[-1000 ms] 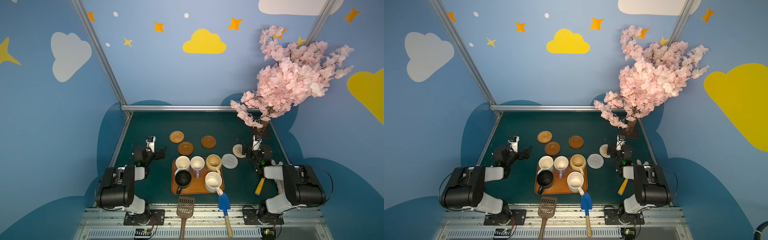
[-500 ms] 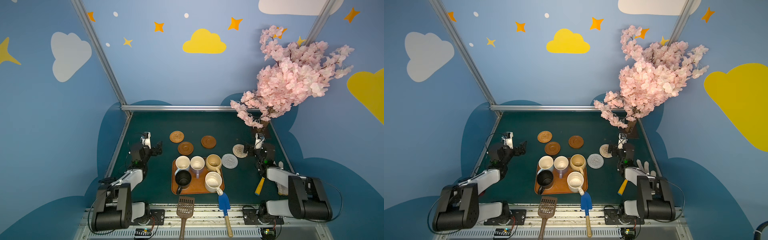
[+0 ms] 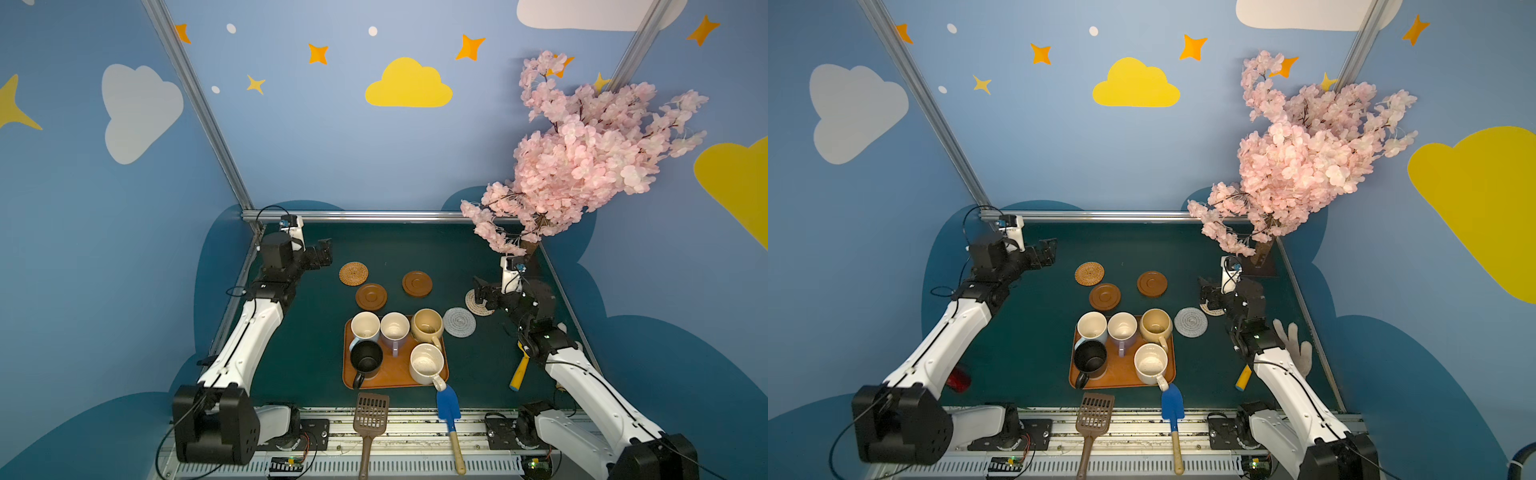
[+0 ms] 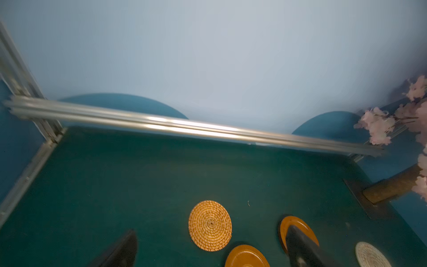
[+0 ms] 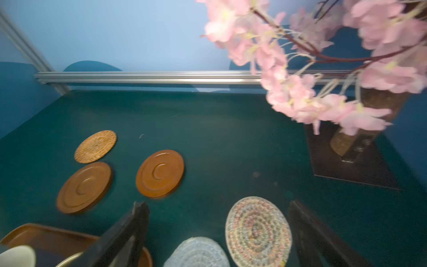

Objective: Place cups on coasters
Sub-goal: Move the coaster to the center of the table.

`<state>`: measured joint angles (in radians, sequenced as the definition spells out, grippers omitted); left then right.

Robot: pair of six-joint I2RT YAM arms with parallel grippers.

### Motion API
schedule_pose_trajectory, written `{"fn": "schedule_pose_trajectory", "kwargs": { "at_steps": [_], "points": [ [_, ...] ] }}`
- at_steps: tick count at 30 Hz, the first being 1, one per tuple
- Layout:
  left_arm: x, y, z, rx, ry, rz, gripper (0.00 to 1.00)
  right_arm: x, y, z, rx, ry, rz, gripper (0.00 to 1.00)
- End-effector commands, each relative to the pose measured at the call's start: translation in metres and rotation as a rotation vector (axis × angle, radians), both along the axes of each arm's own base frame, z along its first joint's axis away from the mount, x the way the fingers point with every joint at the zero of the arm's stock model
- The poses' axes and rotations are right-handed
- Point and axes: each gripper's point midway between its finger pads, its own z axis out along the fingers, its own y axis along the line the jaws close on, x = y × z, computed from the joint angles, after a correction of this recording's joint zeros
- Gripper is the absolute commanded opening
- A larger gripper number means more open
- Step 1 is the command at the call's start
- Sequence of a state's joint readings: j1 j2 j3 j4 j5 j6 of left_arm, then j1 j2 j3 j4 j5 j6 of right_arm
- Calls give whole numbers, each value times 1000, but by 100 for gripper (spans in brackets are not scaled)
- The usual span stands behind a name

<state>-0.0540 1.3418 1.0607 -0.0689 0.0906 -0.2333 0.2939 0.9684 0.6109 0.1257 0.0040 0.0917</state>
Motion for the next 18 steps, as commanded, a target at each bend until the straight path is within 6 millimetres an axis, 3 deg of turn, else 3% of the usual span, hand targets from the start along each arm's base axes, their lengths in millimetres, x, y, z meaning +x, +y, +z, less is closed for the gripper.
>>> {"fn": "schedule_pose_trajectory", "kwargs": {
  "at_steps": [1, 8, 18],
  "points": [
    [-6, -12, -68, -7, 293, -9, 99, -4, 22, 9, -12, 67, 54, 94],
    [35, -43, -115, 61, 460, -86, 99, 11, 94, 20, -91, 83, 209, 92],
    [63, -60, -183, 262, 675, -80, 99, 12, 198, -23, -236, 179, 441, 91]
  ]
}}
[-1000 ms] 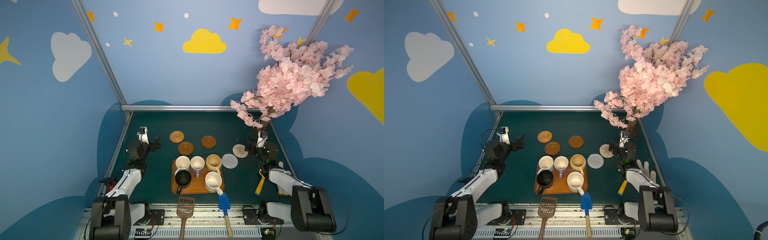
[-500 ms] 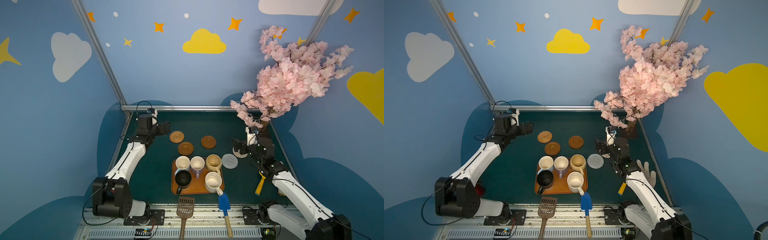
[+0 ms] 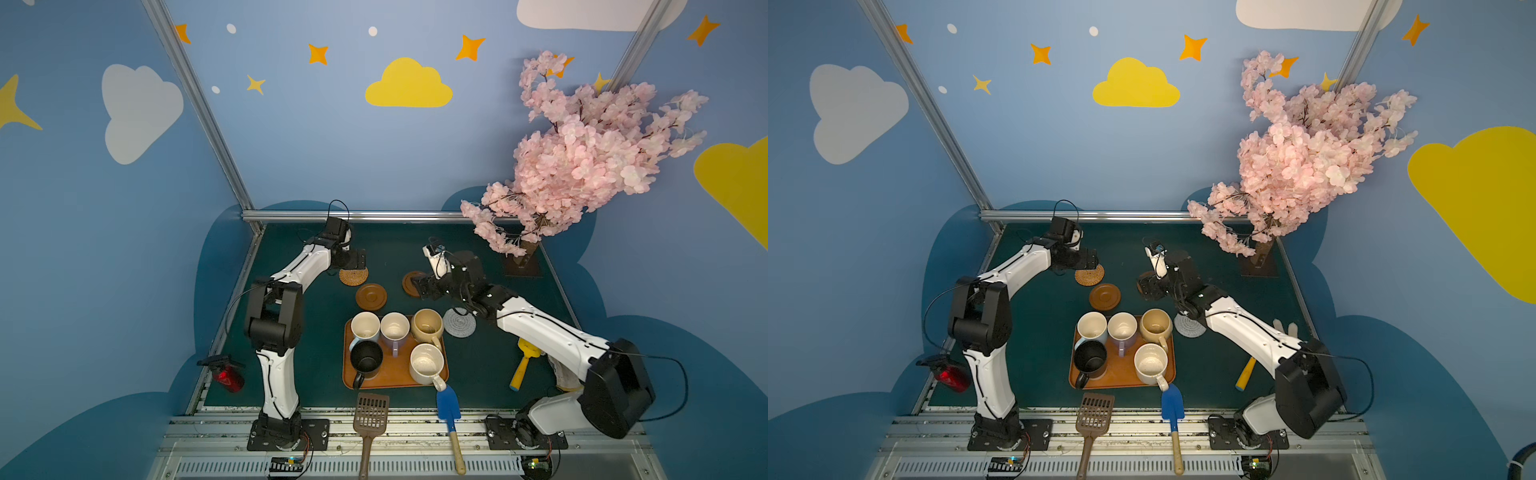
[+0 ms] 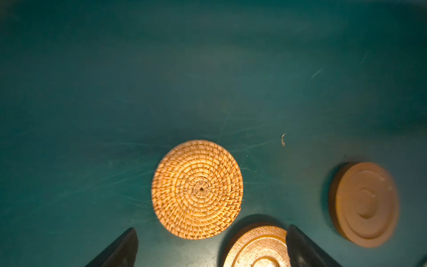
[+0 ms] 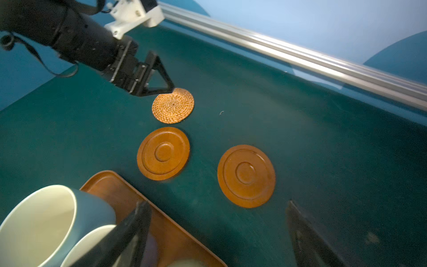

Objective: Place cups on coasters
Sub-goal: Move the coaster to the center of the table.

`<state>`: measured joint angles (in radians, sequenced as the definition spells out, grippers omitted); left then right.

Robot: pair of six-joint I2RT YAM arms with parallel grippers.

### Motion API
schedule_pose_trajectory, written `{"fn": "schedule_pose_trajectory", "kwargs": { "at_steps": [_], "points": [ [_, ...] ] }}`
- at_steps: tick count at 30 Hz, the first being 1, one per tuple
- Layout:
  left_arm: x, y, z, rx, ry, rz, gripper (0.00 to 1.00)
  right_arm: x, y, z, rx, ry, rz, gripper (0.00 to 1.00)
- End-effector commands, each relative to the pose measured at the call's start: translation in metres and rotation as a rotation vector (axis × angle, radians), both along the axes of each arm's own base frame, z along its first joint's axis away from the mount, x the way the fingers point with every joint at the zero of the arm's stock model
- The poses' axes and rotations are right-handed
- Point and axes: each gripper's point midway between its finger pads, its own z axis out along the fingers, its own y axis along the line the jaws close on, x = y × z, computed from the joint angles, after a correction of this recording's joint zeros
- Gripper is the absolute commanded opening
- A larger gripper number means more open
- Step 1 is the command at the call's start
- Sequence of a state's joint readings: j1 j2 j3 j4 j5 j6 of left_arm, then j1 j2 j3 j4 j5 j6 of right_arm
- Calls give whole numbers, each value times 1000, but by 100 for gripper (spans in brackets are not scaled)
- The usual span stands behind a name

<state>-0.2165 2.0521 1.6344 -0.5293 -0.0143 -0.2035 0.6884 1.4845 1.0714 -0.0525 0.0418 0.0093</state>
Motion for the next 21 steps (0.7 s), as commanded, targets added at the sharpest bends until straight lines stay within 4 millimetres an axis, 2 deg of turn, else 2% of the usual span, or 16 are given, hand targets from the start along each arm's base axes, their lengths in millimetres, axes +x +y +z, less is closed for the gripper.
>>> {"fn": "schedule_pose_trajectory", "kwargs": {
  "at_steps": [1, 3, 6, 12, 16, 21],
  "points": [
    [-7, 9, -24, 120, 113, -2, 99, -3, 24, -9, -55, 37, 65, 88],
    [-3, 9, -34, 162, 160, -11, 99, -5, 38, -18, -61, 90, 109, 80],
    [6, 7, -45, 263, 175, -20, 99, -5, 48, -30, -51, 153, 125, 79],
    [12, 8, -62, 316, 206, -47, 97, -8, 65, -57, -58, 246, 156, 82],
    [7, 9, -77, 308, 256, -56, 91, -4, 71, -68, -66, 295, 150, 83],
    [-12, 10, -85, 248, 309, -49, 88, 0, 82, -76, -56, 328, 176, 83]
  ]
}}
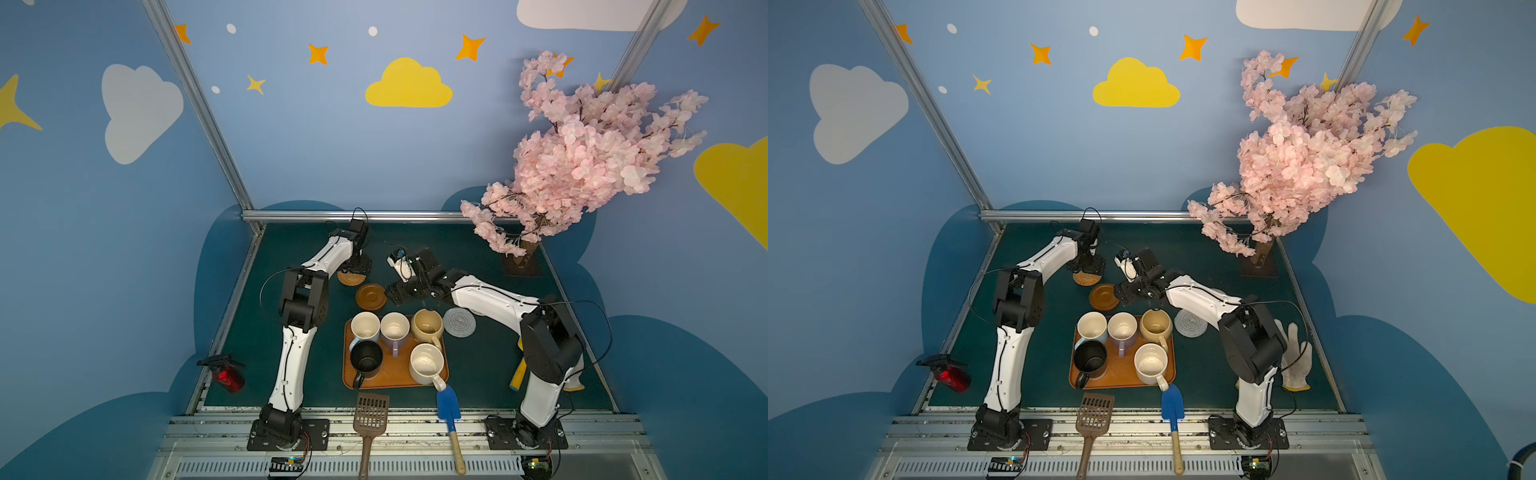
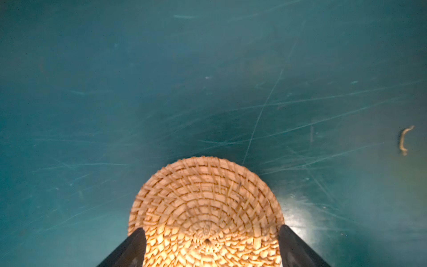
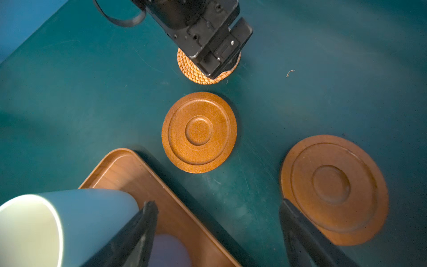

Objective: Place cups on coasters
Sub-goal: Move the coaster to the center of the table.

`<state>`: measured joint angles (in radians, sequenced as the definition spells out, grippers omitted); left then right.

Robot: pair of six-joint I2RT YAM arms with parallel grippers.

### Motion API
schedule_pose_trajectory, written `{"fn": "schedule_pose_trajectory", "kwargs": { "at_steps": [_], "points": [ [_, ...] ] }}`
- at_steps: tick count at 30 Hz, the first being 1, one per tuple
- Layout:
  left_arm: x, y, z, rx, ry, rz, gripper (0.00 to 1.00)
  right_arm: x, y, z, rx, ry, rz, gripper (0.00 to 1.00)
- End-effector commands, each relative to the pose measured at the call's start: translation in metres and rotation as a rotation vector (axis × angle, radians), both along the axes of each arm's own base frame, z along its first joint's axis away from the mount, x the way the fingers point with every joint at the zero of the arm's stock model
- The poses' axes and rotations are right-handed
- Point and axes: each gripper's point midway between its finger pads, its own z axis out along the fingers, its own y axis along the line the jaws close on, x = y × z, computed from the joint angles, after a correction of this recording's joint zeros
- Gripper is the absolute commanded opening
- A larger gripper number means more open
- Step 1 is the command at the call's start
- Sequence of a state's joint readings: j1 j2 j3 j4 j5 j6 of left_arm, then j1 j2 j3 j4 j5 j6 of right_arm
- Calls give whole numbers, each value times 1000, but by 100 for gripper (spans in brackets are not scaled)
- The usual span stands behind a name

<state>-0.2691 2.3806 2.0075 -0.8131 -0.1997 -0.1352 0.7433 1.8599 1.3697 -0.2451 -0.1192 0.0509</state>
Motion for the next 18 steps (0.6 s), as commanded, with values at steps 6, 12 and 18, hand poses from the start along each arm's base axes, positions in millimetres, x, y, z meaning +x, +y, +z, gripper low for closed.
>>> {"fn": "schedule_pose_trajectory", "kwargs": {
  "at_steps": [6, 12, 18],
  "points": [
    [-60, 21, -26, -53, 184, 55, 88, 9, 23, -9, 29, 101, 14, 84],
    [-79, 29, -23, -55, 211, 96, 87, 21, 29, -36, -41, 161, -2, 82],
    [-92, 35, -32, -69, 241, 120, 88, 37, 30, -63, -127, 179, -30, 79]
  ]
}}
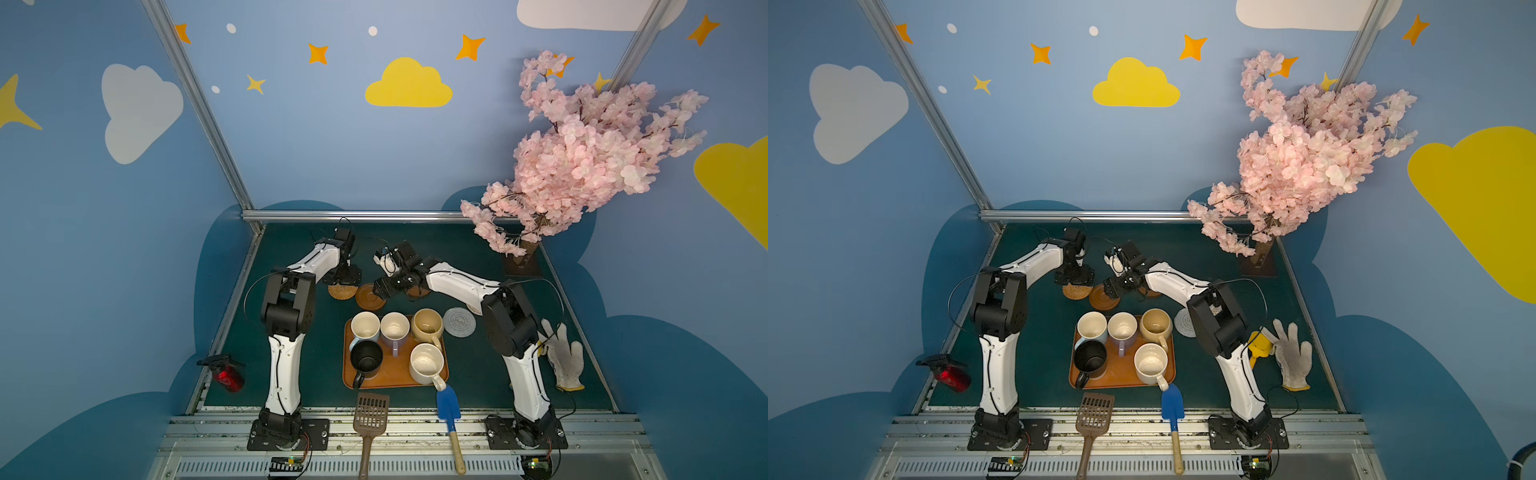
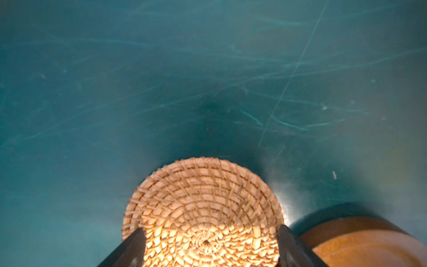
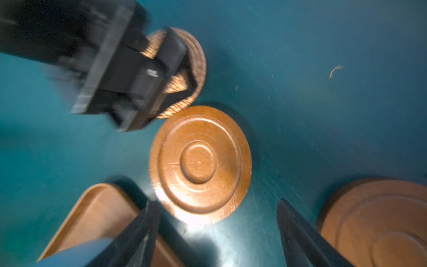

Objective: Place cups on coasters
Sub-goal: Move the coaster to the center of the table.

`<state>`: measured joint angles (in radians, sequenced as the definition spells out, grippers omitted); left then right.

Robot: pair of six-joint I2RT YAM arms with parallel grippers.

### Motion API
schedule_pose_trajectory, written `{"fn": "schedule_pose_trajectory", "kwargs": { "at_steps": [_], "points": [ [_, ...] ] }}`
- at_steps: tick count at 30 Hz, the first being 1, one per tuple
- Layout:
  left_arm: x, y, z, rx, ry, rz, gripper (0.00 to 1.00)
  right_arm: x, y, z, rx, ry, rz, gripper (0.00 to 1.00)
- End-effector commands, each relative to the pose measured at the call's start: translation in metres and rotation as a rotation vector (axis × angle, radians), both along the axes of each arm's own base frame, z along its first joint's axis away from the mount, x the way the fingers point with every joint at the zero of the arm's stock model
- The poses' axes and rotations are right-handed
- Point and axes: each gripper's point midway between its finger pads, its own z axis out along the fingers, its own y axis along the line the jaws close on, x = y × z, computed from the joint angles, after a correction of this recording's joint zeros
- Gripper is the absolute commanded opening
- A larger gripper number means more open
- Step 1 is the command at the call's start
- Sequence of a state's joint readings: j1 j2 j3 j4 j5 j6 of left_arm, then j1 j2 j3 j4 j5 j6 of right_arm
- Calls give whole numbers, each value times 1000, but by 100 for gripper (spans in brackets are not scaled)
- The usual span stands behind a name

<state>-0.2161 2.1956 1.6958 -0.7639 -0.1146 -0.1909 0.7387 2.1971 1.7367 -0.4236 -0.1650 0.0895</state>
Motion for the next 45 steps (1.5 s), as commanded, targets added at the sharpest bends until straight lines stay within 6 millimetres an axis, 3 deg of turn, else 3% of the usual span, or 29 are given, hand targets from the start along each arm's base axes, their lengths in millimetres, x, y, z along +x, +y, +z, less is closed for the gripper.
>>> {"fn": "schedule_pose_trajectory", "kwargs": {
  "at_steps": [1, 6, 16, 21, 42, 45],
  "points": [
    [-36, 8, -27, -1, 147, 34, 88, 7, -12, -15, -93, 15, -36, 78],
    [-38, 6, -23, -36, 137, 54, 88, 22, -16, -30, -195, -4, -51, 76],
    [-33, 8, -4, -120, 76, 96, 88, 39, -11, -53, -240, -24, -51, 68],
    [-28, 3, 4, -149, 47, 94, 89, 51, -16, -53, -259, -43, -81, 68],
    [-23, -1, 15, -177, 15, 96, 90, 60, -34, -51, -306, -69, -165, 65],
    [-22, -1, 17, -179, 10, 95, 90, 61, -30, -46, -270, -70, -153, 65]
  ]
}}
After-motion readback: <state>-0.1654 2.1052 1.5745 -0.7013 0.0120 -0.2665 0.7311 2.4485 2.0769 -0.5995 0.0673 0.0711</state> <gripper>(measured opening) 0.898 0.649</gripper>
